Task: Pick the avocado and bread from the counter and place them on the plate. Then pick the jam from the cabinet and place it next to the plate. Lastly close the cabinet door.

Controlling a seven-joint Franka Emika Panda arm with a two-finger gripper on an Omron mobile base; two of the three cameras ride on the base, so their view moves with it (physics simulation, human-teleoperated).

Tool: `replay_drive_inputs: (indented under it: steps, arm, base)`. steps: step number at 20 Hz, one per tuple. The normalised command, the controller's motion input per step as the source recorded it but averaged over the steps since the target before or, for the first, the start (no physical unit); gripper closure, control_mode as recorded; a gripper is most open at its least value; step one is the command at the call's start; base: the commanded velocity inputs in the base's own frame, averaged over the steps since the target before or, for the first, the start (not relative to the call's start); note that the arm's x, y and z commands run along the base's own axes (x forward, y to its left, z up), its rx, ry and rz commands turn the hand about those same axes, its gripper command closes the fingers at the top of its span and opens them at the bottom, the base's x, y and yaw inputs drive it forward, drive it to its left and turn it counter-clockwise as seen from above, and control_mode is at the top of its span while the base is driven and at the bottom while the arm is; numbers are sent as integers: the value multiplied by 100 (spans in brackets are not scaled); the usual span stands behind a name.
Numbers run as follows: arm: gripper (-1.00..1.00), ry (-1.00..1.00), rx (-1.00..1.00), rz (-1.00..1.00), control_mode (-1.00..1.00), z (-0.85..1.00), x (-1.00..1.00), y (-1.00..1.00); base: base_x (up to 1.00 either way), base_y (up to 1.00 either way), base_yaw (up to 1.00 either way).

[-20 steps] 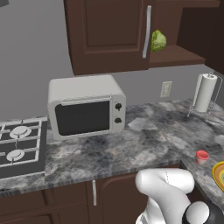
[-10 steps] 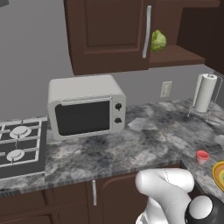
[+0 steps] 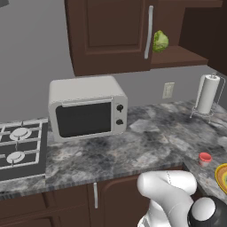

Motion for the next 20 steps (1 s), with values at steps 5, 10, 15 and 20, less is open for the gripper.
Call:
replay_drive_inputs:
  steps: [5, 10, 15, 20]
  arm:
    - [-100, 2, 0, 2, -100, -10, 43, -2]
    - [-100, 1, 0, 6, -100, -11, 42, -12]
    - [-100, 1, 0, 7, -100, -13, 35, -3]
    - [-100, 0, 0, 14, -100, -19, 38, 18]
  base:
    - [0, 0, 0]
    - [0, 0, 0]
    - [0, 0, 0]
    - [0, 0, 0]
